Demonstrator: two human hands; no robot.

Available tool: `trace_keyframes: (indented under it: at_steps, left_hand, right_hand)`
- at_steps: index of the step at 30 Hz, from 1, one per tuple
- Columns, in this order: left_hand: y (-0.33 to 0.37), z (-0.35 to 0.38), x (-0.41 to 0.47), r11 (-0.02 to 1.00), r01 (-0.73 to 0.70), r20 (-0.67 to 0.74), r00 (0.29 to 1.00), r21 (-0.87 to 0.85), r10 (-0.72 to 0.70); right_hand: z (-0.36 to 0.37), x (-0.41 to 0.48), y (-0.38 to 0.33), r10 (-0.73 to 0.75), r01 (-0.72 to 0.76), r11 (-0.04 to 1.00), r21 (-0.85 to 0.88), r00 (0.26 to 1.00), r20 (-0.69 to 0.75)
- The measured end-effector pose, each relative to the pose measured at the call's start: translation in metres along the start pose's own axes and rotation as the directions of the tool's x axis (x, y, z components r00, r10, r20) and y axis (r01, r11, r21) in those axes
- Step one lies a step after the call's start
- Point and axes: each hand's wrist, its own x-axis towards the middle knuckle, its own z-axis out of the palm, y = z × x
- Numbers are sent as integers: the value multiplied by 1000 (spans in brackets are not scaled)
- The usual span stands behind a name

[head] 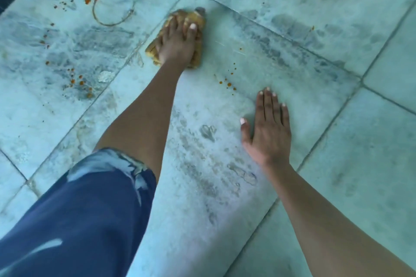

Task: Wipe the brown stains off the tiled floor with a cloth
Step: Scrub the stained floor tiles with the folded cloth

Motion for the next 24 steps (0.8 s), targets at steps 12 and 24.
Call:
trace_keyframes:
  at_steps: [12,24]
  left_hand:
    - [-71,-18,-28,928,-256,42,966,270,255]
    - [-42,12,-59,782,-585,144,811,213,568]
  right_hand:
    - [-4,-1,-1,49,-49,999,3,999,17]
    - [-6,-2,-1,53,-54,998,15,998,43]
